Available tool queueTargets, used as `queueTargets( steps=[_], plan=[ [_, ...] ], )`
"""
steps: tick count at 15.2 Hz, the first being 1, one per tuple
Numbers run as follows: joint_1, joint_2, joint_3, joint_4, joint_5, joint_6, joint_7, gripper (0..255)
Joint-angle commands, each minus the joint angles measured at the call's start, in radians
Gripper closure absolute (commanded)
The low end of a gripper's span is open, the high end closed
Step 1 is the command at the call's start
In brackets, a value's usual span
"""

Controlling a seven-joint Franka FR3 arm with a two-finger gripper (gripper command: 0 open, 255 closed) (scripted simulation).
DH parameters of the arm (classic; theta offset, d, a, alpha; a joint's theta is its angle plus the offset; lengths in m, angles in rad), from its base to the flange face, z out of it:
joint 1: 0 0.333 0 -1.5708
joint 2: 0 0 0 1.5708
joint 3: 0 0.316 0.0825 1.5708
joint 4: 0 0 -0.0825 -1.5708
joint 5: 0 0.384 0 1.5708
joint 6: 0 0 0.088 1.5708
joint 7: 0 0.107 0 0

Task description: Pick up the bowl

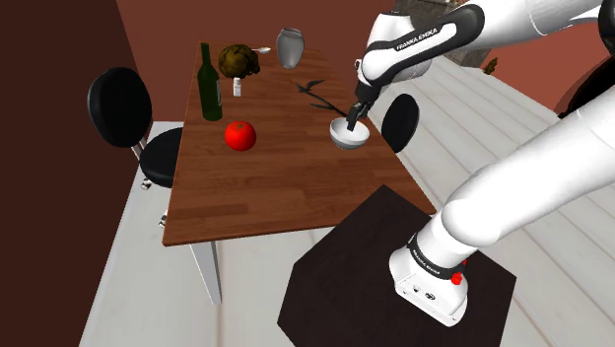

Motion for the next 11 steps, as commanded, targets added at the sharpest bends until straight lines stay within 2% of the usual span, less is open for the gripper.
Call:
queueTargets(
  steps=[1,7,11],
  plan=[
    [-0.003,0.089,-0.021,0.029,0.012,0.072,-0.029,0],
    [-0.023,0.332,-0.055,0.140,0.099,0.229,-0.138,0],
    [-0.062,0.492,-0.043,0.242,0.180,0.302,-0.221,0]
  ],
)
